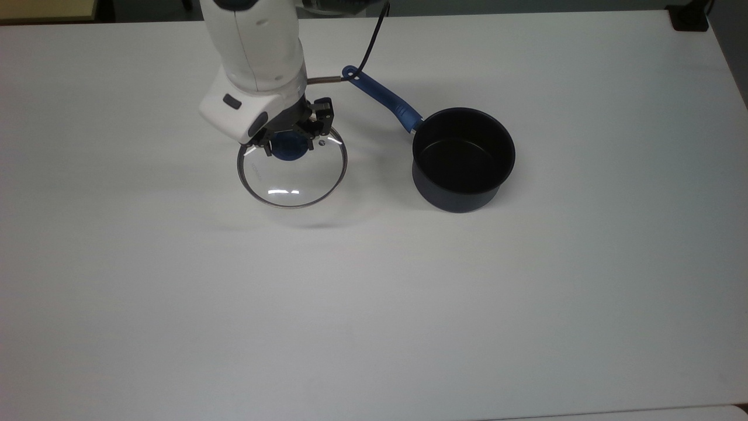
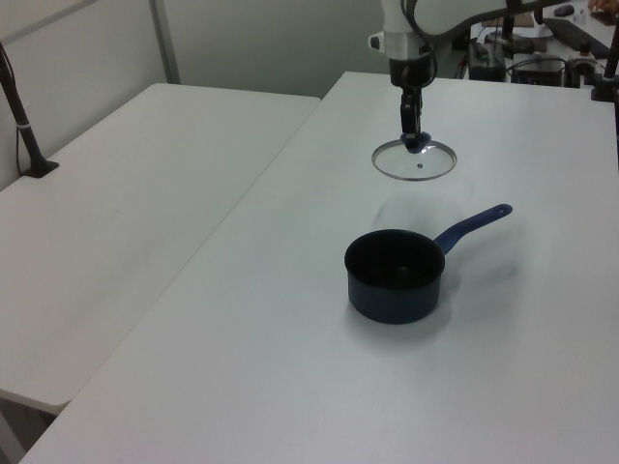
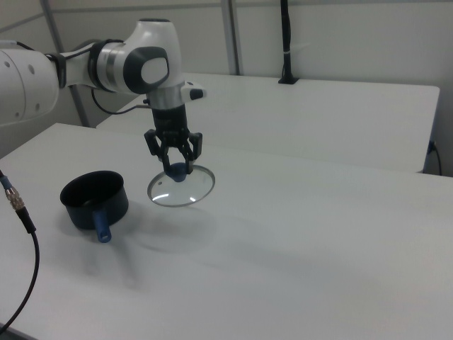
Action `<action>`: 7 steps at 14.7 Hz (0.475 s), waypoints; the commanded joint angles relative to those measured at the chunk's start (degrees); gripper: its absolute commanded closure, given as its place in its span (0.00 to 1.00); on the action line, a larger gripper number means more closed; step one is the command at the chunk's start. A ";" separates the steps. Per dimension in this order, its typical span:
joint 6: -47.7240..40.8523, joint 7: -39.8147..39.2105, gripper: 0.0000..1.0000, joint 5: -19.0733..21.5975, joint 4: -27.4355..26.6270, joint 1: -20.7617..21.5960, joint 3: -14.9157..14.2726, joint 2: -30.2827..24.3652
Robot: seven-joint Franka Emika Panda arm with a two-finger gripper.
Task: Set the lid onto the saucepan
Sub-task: 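Lift the glass lid up off the table by its knob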
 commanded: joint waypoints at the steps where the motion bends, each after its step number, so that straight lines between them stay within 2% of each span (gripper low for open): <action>1: -2.55 3.46 0.72 0.22 1.96 1.36 -0.03 -0.65; 7: -2.47 8.99 0.72 1.01 2.49 8.91 0.23 -0.22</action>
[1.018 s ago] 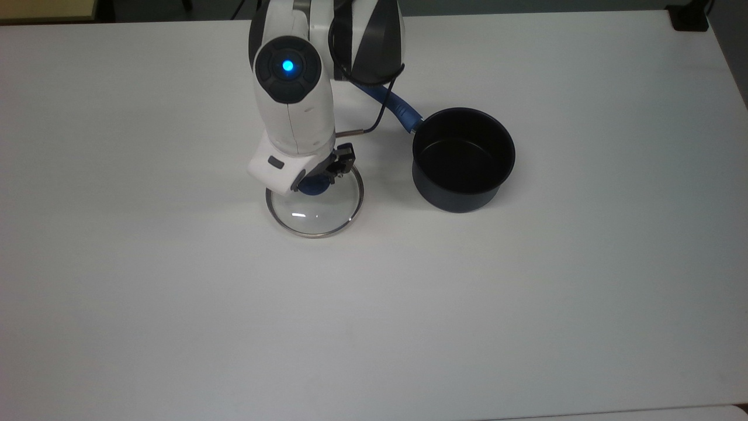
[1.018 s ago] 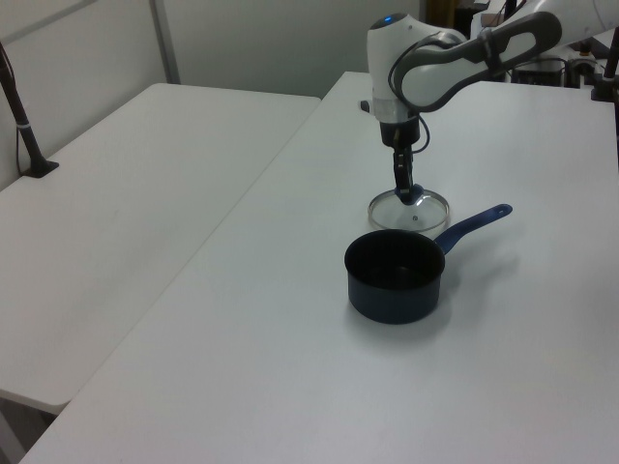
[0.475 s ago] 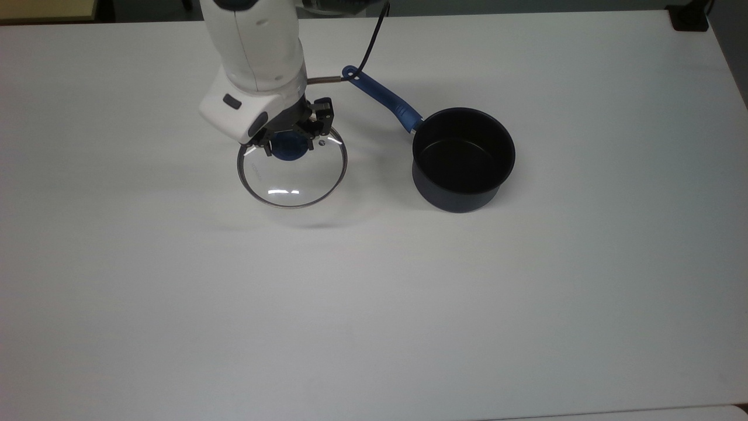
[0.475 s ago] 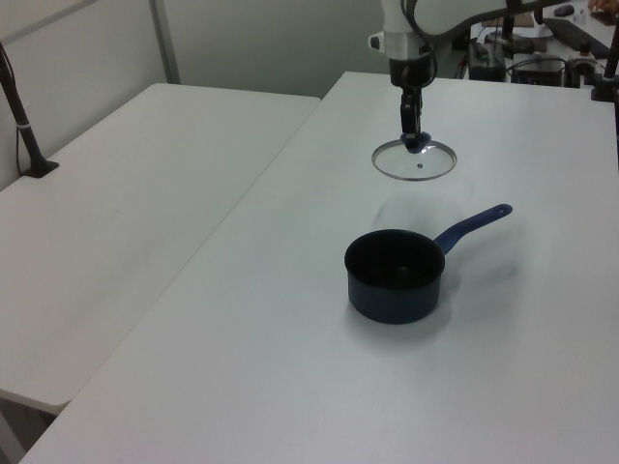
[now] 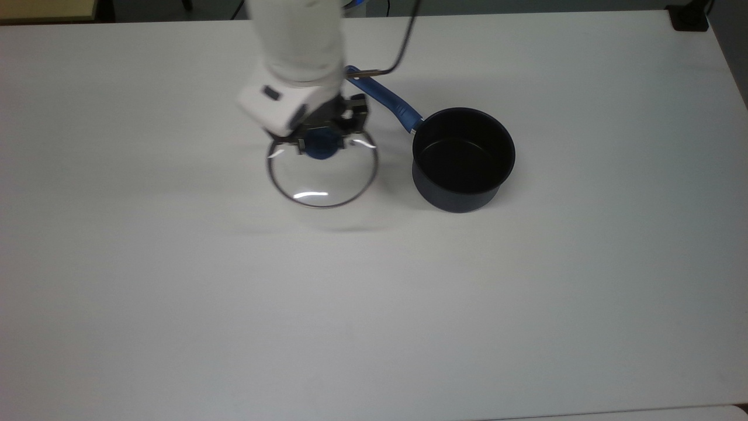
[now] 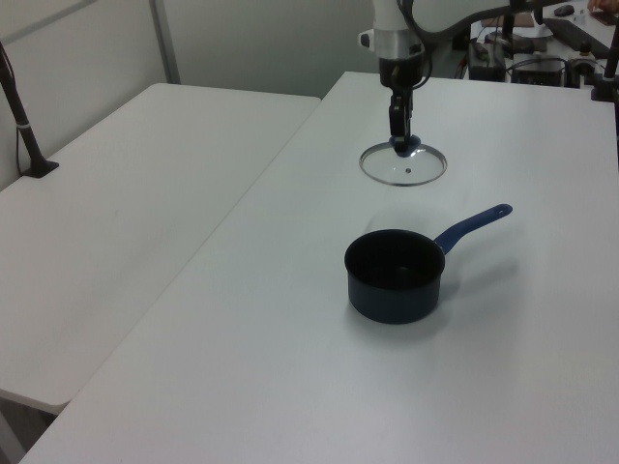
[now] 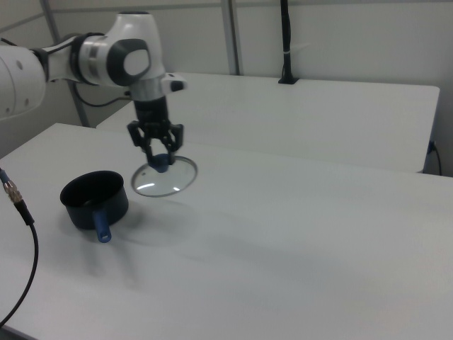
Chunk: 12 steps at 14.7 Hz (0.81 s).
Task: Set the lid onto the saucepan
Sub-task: 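Carry the lid over the black saucepan and lower it onto the rim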
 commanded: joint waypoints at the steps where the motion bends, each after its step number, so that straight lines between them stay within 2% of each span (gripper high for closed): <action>1: -1.78 4.85 0.72 0.56 0.80 5.89 -0.38 -0.12; 5: -1.34 8.54 0.72 0.56 0.80 10.47 0.76 0.31; 7: -0.99 10.04 0.72 0.30 0.80 11.53 2.51 0.67; 12: 0.06 11.53 0.72 0.12 0.36 14.61 4.27 1.98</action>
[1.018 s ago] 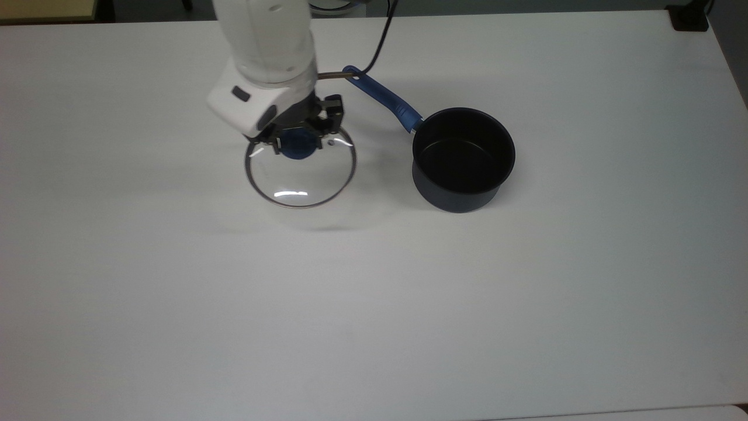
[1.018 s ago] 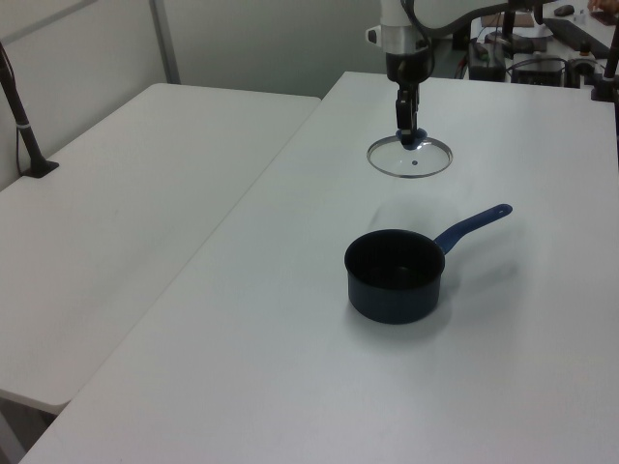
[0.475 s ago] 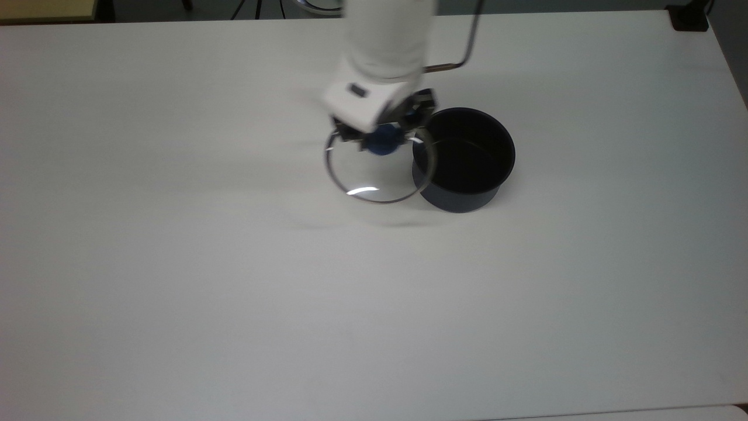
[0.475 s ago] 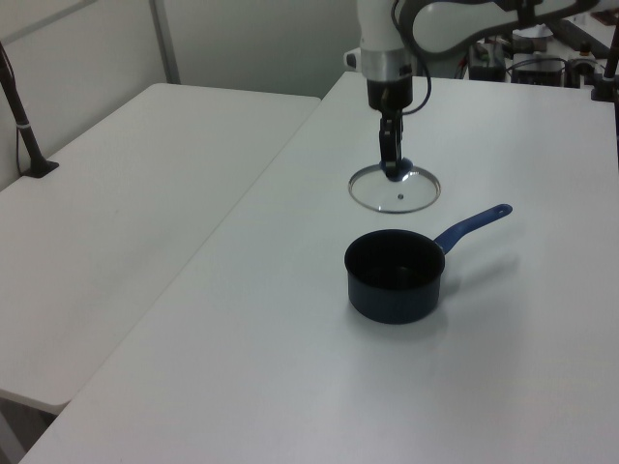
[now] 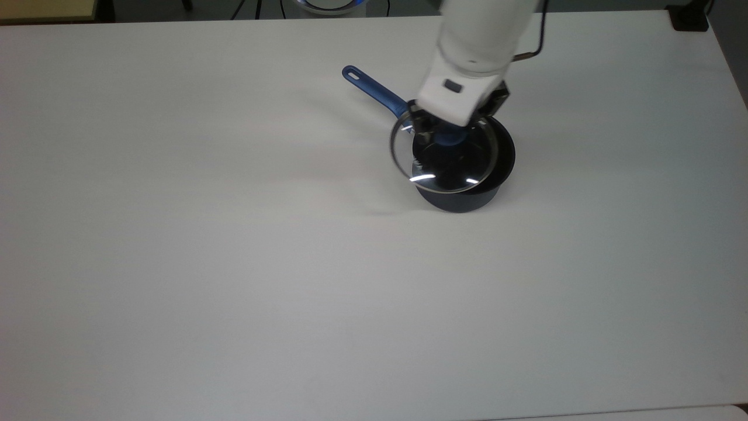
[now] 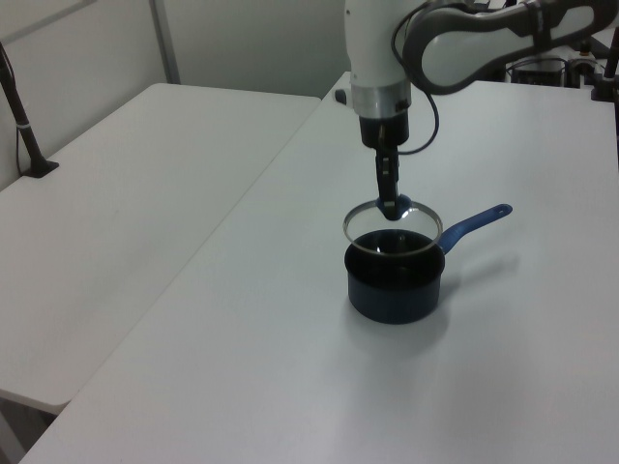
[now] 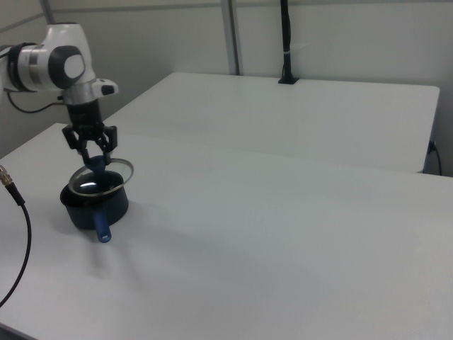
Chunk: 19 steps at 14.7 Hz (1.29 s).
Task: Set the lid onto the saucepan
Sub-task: 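Carry the lid over the black saucepan and lower it onto the rim, then settle the lid on the saucepan rim and open the gripper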
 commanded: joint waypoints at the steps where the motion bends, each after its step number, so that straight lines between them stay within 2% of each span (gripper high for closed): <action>1: 0.76 2.99 0.72 -0.16 0.38 1.24 1.75 0.97; 9: 4.63 4.06 0.72 -1.21 -0.15 1.24 2.72 2.73; 13: 3.93 3.89 0.72 -1.30 -0.50 1.16 3.86 2.73; 19: 2.00 2.74 0.72 -1.30 -1.20 0.89 3.95 2.29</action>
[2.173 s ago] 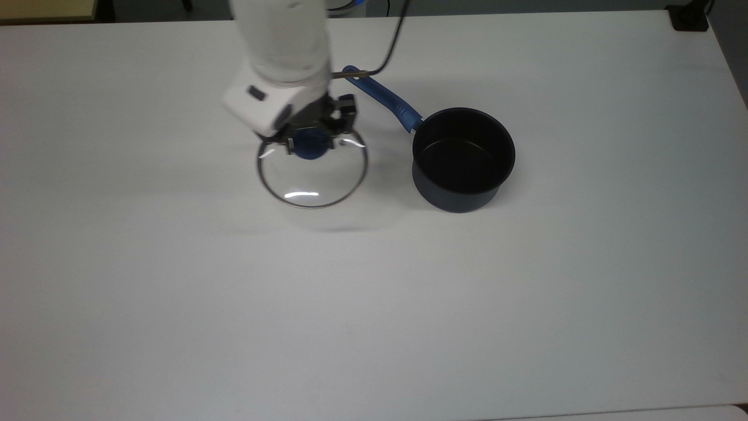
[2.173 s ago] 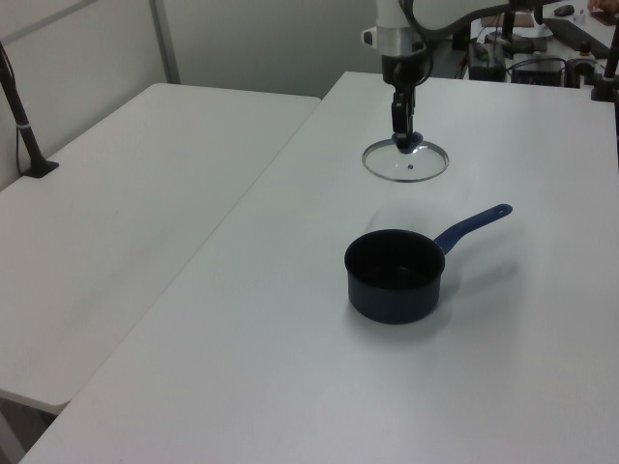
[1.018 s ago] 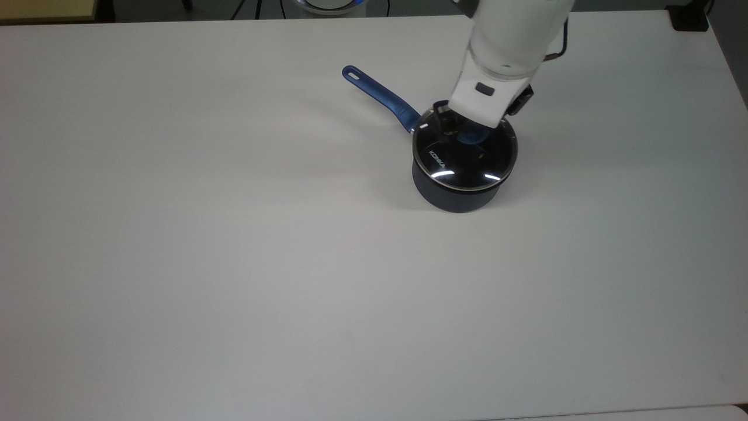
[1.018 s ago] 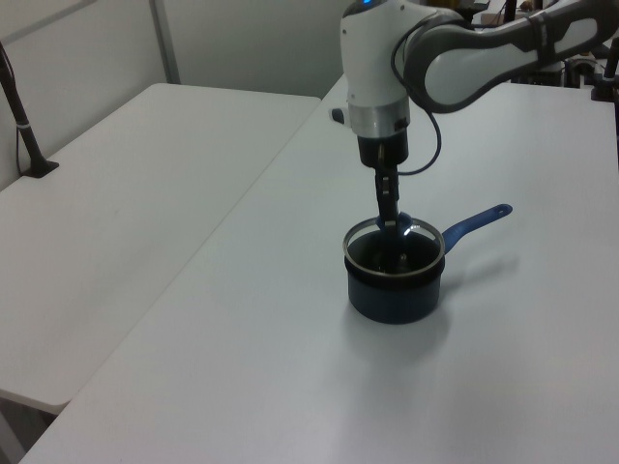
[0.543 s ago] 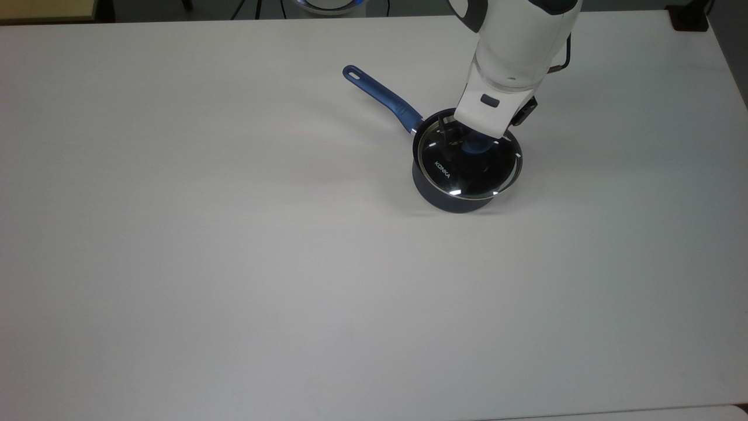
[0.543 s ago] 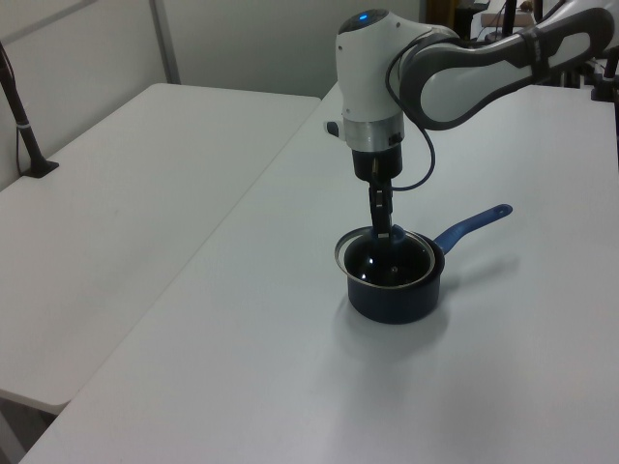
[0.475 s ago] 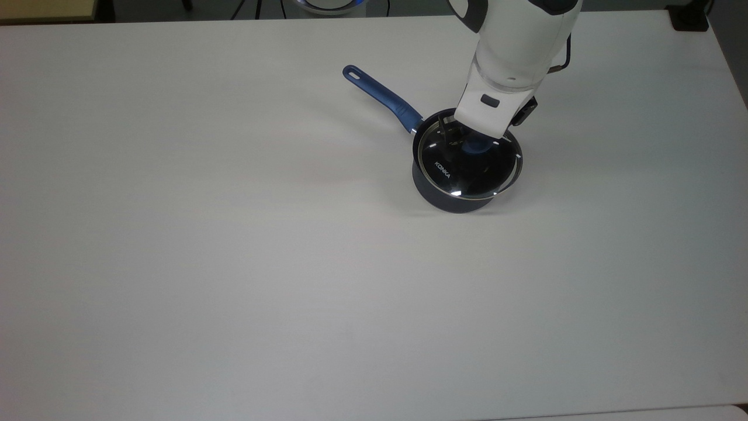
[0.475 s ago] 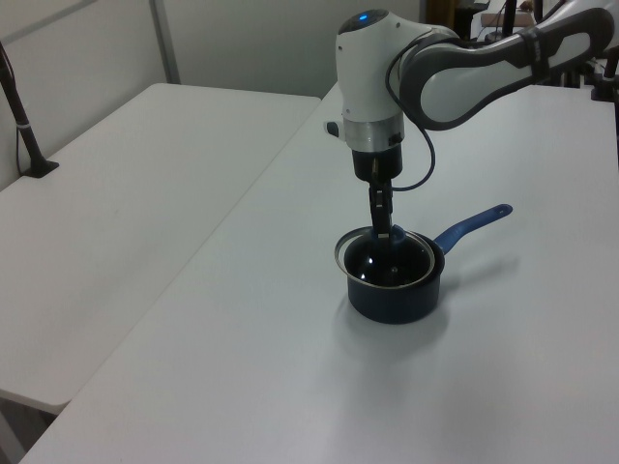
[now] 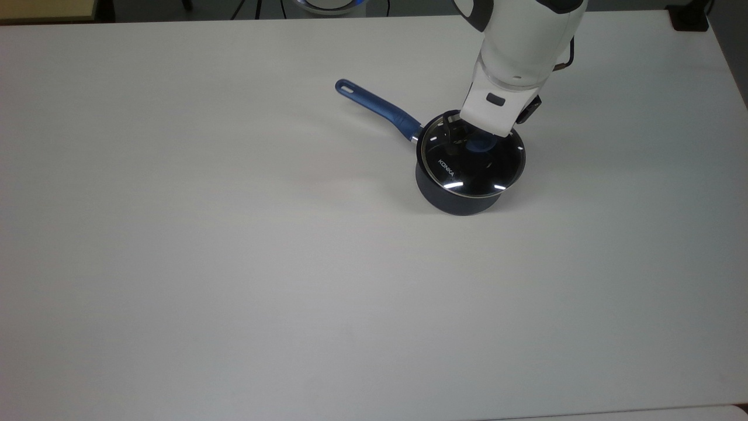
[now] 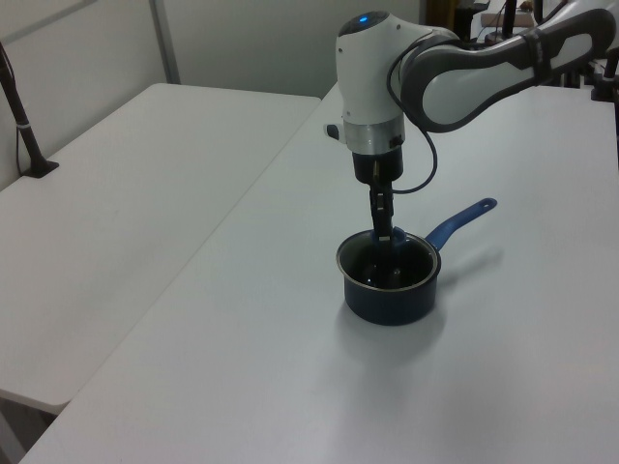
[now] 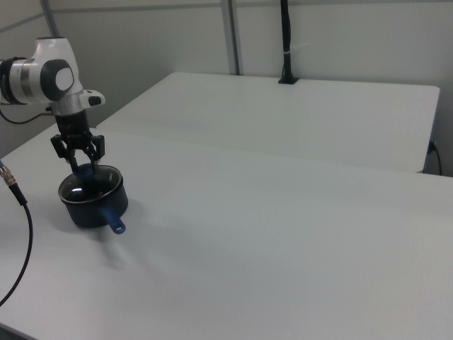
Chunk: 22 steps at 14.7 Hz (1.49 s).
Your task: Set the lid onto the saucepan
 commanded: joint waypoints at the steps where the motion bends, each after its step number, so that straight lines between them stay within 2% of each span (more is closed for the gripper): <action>1: -1.12 -0.12 0.72 -0.91 -1.09 -0.31 0.69 -0.51; 4: -0.94 -0.12 0.72 -1.60 -1.61 -0.75 0.69 -0.51; 6: -0.50 0.32 0.67 -2.14 -1.61 -0.75 0.69 -0.42; 7: -0.42 0.50 0.57 -2.14 -1.61 -0.75 0.69 -0.33; 9: -0.41 1.11 0.00 -2.22 -1.61 -0.75 0.68 -0.42; 13: -0.59 6.81 0.00 -1.87 -1.44 -2.24 0.60 -3.13; 16: -1.38 7.53 0.00 -1.70 -1.70 -4.08 0.60 -6.64; 20: -5.85 7.27 0.00 -1.52 -2.40 -10.32 0.69 -12.01; 22: -8.84 5.87 0.00 -1.52 -3.01 -15.75 0.77 -14.64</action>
